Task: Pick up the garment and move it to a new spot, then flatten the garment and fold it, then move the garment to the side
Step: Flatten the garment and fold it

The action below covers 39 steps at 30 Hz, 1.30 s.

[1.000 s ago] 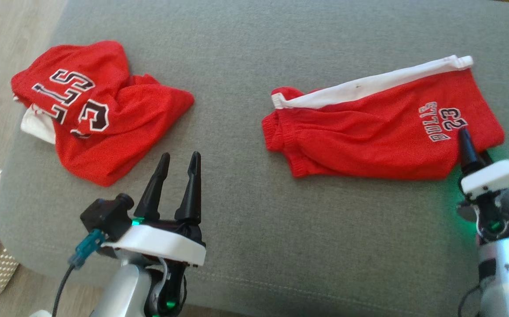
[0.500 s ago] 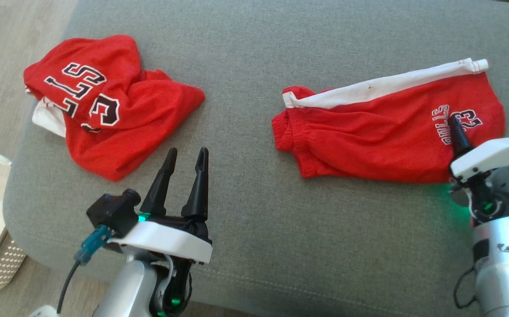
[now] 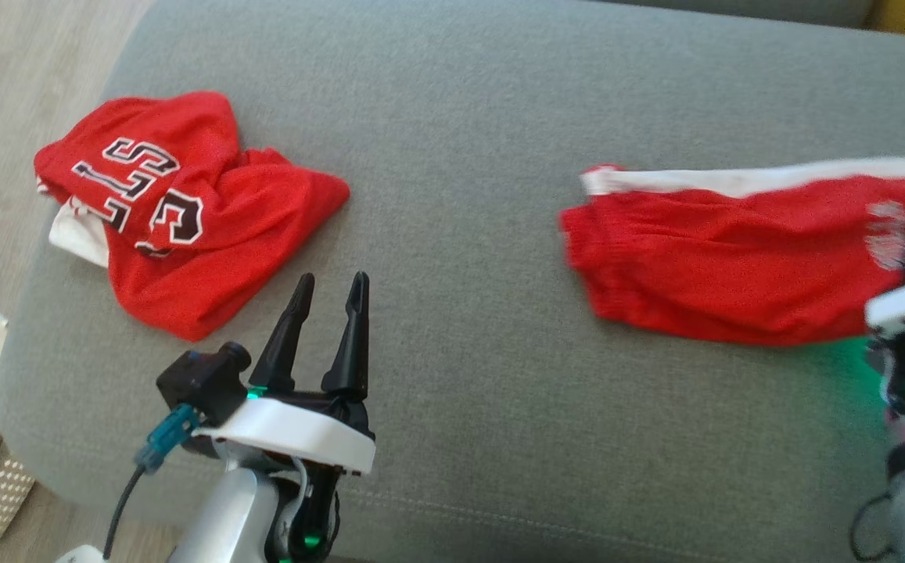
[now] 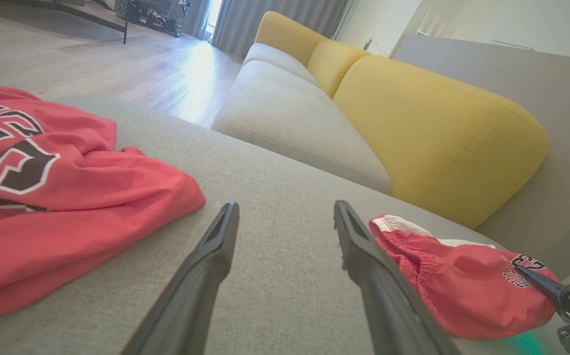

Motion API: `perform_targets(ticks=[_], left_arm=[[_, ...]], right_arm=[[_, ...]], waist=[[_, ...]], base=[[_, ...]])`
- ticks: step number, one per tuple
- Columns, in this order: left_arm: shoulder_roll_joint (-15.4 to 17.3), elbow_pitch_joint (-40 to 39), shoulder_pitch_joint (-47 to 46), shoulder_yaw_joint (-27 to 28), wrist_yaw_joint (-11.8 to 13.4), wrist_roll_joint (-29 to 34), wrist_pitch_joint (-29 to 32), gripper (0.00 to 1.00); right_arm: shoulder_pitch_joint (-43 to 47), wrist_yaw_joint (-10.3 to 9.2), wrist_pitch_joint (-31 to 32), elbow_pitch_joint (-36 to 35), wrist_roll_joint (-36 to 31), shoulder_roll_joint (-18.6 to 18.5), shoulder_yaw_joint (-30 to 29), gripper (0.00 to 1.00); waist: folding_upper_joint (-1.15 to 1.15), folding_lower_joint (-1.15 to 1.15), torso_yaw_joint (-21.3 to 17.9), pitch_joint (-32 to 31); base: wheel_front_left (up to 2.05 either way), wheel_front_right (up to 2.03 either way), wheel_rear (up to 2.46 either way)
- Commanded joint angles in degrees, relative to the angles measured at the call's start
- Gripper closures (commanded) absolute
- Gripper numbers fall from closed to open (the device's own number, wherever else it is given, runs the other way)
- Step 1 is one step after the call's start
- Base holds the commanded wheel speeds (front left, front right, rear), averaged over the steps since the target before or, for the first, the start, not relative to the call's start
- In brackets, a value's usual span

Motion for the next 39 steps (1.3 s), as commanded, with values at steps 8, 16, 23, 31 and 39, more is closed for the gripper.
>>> perform_targets(ticks=[8, 16, 23, 31, 39], left_arm=[[0.08, -1.28, -0.02, 2.29, -0.61, 0.3, -0.7, 0.0], [0.08, -0.88, -0.21, 2.1, -0.78, 0.25, -0.7, 0.0], [0.08, -0.37, -0.17, 2.05, -0.85, 0.06, -0.7, 0.0], [0.08, -0.15, 0.65, 2.45, -0.86, -0.11, -0.7, 0.0], [0.08, -0.11, 1.14, 4.19, -0.92, -0.55, -0.7, 0.0]], right_arm=[[-1.73, -0.04, -3.14, 5.69, -8.41, -0.6, -3.78, 1.0], [-3.36, -0.04, -5.17, 4.99, -10.52, 1.0, -1.03, 1.0], [-2.48, -0.04, -8.36, 0.79, -10.32, 1.04, 5.6, 1.0], [-0.2, -0.04, -11.21, -5.92, -10.03, 0.46, 17.85, 1.0], [2.35, -0.04, -11.94, -9.63, -9.51, -0.68, 32.21, 1.0]], waist=[[0.0, 0.0, -2.8, -2.49], [0.0, 0.0, -3.98, -2.62], [0.0, 0.0, -3.85, -3.4], [0.0, 0.0, -3.13, -4.63], [0.0, 0.0, -2.34, -4.76]], base=[[0.0, 0.0, 0.0], [0.0, 0.0, 0.0], [0.0, 0.0, 0.0], [0.0, 0.0, 0.0], [0.0, 0.0, 0.0]])
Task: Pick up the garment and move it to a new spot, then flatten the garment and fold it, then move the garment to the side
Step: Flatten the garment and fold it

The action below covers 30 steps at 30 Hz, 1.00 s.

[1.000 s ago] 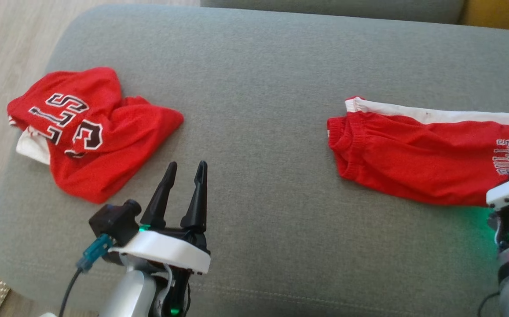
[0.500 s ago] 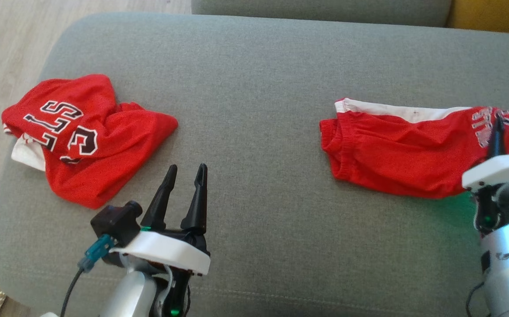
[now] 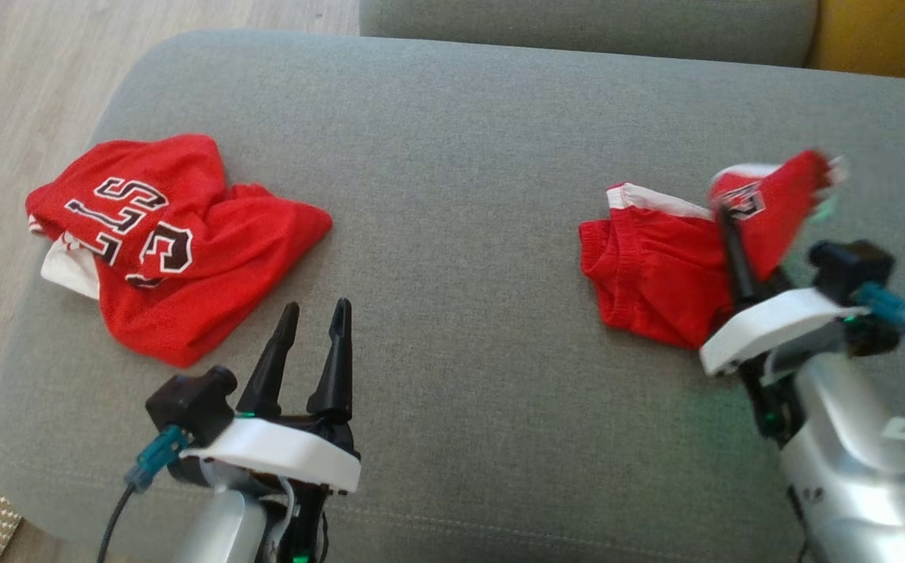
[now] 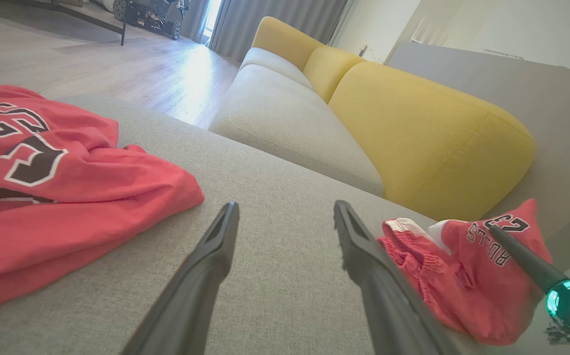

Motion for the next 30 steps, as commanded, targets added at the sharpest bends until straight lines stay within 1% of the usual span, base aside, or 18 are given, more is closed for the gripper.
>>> perform_targets(ticks=[1, 7, 11, 14, 15, 18, 21, 27, 28, 29, 30], left_arm=[[0.06, -1.86, -1.38, 2.21, -0.47, 0.1, -0.7, 0.0], [0.06, -1.76, -1.34, 1.89, -0.54, 0.15, -0.7, 0.0], [0.06, -1.74, -1.23, 1.61, -0.46, 0.02, -0.7, 0.0], [0.06, -1.71, -1.15, 1.46, -0.45, -0.03, -0.7, 0.0], [0.06, -1.71, -1.15, 1.46, -0.45, -0.03, -0.7, 0.0], [0.06, -1.69, -1.12, 1.32, -0.4, -0.09, -0.7, 0.0], [0.06, -1.58, -1.15, 1.05, -0.37, -0.21, -0.7, 0.0], [0.06, -1.46, -1.52, 0.44, -0.28, -0.65, -0.7, 0.0], [0.06, -1.43, -1.62, 0.35, -0.25, -0.76, -0.7, 0.0], [0.06, -1.39, -1.7, 0.24, -0.21, -0.86, -0.7, 0.0], [0.06, -1.34, -1.76, 0.16, -0.17, -0.96, -0.7, 0.0]], right_arm=[[-0.95, -0.04, -0.74, -2.34, 0.39, -0.9, 2.74, 1.0], [-0.42, -0.04, -0.87, -2.65, 1.44, -1.94, 11.02, 1.0], [-0.84, -0.04, -0.51, -1.48, 0.97, -2.98, 15.29, 1.0], [-1.87, -0.04, -0.45, 0.26, -1.62, -3.97, 18.01, 1.0], [-1.87, -0.04, -0.45, 0.26, -1.62, -3.97, 18.01, 1.0], [-3.19, -0.04, -0.6, 2.44, -5.51, -4.46, 19.96, 1.0], [-4.38, -0.04, -0.83, 4.31, -8.82, -4.1, 21.73, 1.0], [-6.65, -0.04, -1.2, 7.11, -13.02, -2.76, 24.33, 1.0], [-7.01, -0.04, -1.29, 7.45, -13.63, -2.67, 24.76, 0.57], [-7.22, -0.04, -1.39, 7.78, -13.96, -2.48, 25.07, 0.0], [-7.39, -0.04, -1.52, 8.04, -14.1, -2.27, 25.18, 0.0]], waist=[[0.0, 0.0, 0.15, 0.04], [0.0, 0.0, 0.78, 0.21], [0.0, 0.0, 1.01, 0.39], [0.0, 0.0, 1.1, 0.48], [0.0, 0.0, 1.1, 0.48], [0.0, 0.0, 1.14, 0.58], [0.0, 0.0, 1.23, 0.69], [0.0, 0.0, 1.66, 1.35], [0.0, 0.0, 1.77, 1.48], [0.0, 0.0, 1.88, 1.55], [0.0, 0.0, 1.99, 1.62]], base=[[0.0, 0.0, 0.0], [0.0, 0.0, 0.0], [0.0, 0.0, 0.0], [0.0, 0.0, 0.0], [0.0, 0.0, 0.0], [0.0, 0.0, 0.0], [0.0, 0.0, 0.0], [0.0, 0.0, 0.0], [0.0, 0.0, 0.0], [0.0, 0.0, 0.0], [0.0, 0.0, 0.0]])
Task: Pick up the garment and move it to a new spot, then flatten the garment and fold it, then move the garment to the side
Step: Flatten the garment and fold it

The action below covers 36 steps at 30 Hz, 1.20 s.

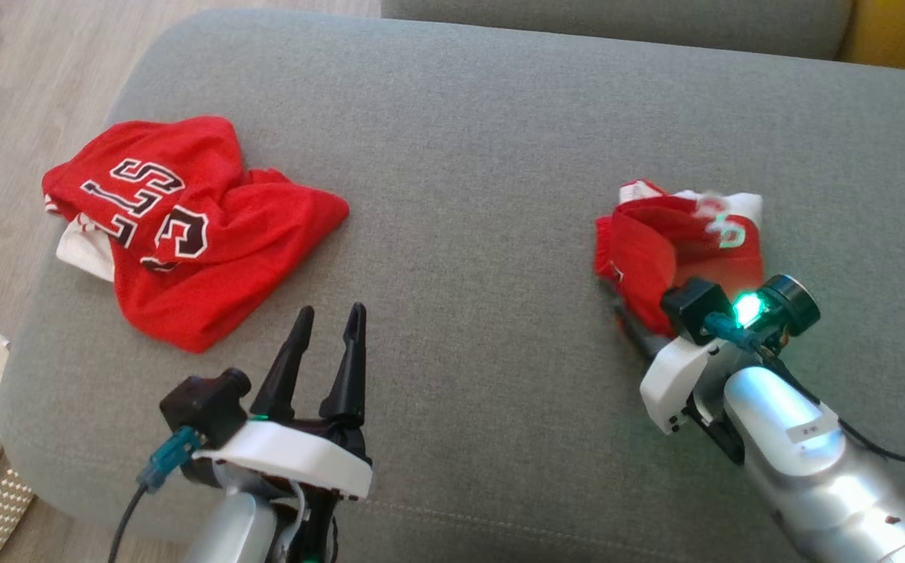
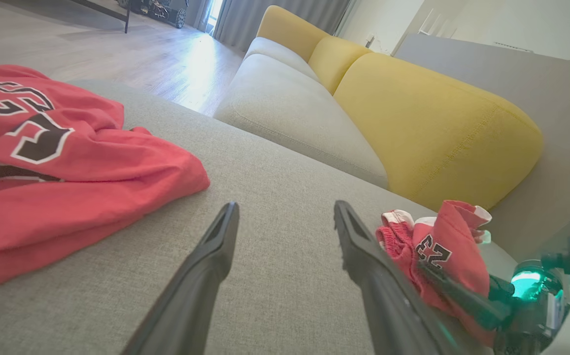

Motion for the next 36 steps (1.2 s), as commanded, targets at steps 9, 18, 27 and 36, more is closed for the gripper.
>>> perform_targets(ticks=[9, 18, 27, 36], left_arm=[[0.06, -1.33, -1.85, 1.78, 0.44, -0.97, -0.7, 0.0], [0.06, -1.29, -1.88, 2.01, 0.44, -0.94, -0.7, 0.0], [0.06, -2.98, -1.88, 3.23, 0.31, -0.75, -0.7, 0.0], [0.06, -6.11, -1.75, 4.79, 0.01, -0.79, -0.7, 0.0]], right_arm=[[-2.1, -0.04, -1.93, -0.62, -2.74, 1.88, 1.42, 0.0], [-1.2, -0.04, -2.22, -0.21, -2.08, 3.06, 1.57, 0.0], [3.0, -0.04, -2.35, -10.15, 6.3, 0.6, -9.97, 0.0], [12.79, -0.04, -2.36, -23.57, 5.23, 1.12, -25.84, 0.0]], waist=[[0.0, 0.0, 0.21, 0.01], [0.0, 0.0, -0.31, -0.44], [0.0, 0.0, -2.35, -2.67], [0.0, 0.0, -5.8, -3.76]], base=[[0.0, 0.0, 0.0], [0.0, 0.0, 0.0], [0.0, 0.0, 0.0], [0.0, 0.0, 0.0]])
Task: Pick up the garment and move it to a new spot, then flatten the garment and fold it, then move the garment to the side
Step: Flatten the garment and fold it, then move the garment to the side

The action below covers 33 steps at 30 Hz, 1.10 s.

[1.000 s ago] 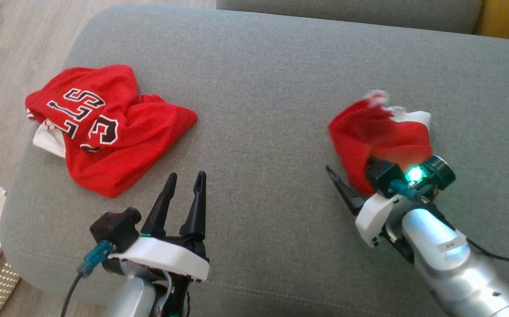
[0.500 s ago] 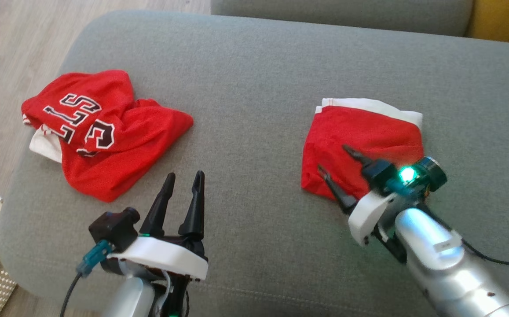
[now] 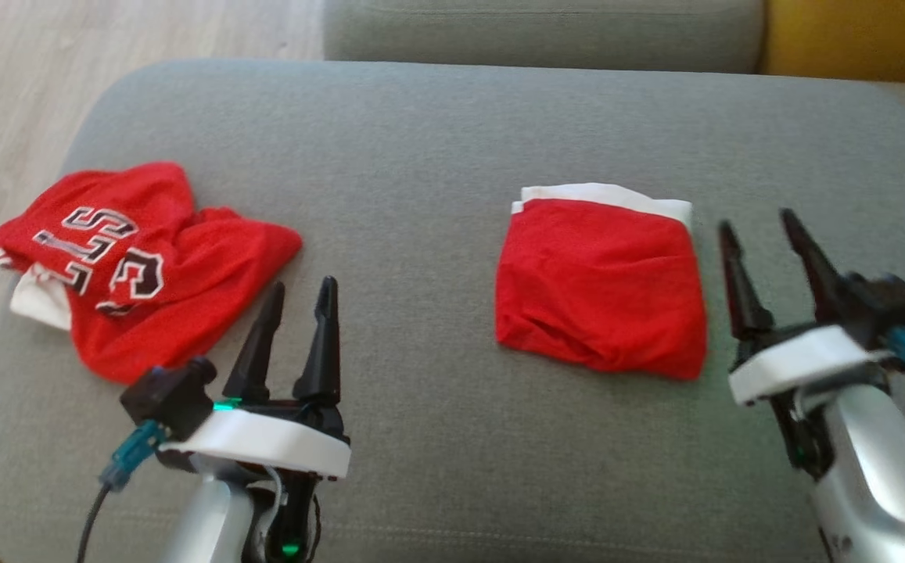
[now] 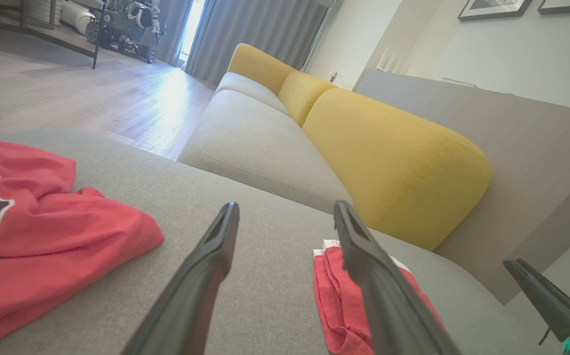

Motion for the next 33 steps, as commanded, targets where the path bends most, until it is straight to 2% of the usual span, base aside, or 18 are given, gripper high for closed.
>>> perform_targets(ticks=[1, 6, 14, 33], left_arm=[[0.06, -2.25, -1.7, 2.14, -0.18, -0.28, -0.7, 0.0], [0.06, -2.21, -1.0, 2.32, -0.32, -0.29, -0.7, 0.0], [0.06, -0.88, 0.86, 1.86, -0.75, 0.77, -0.7, 0.0], [0.06, -0.83, 0.06, 1.16, -0.96, 0.61, -0.7, 0.0]], right_arm=[[0.37, -0.04, -0.63, -3.53, -0.76, 0.83, -0.71, 0.0], [5.76, -0.04, -0.63, -8.64, -2.39, 3.32, -5.27, 0.0], [9.83, -0.04, -0.63, -11.02, -4.3, 5.39, -6.74, 0.0], [7.8, -0.04, 0.78, -10.52, -4.04, 5.16, -5.13, 0.0]], waist=[[0.0, 0.0, -1.09, -0.33], [0.0, 0.0, -3.22, -0.93], [0.0, 0.0, -5.36, -0.99], [0.0, 0.0, -4.73, 0.99]], base=[[0.0, 0.0, 0.0], [0.0, 0.0, 0.0], [0.0, 0.0, 0.0], [0.0, 0.0, 0.0]])
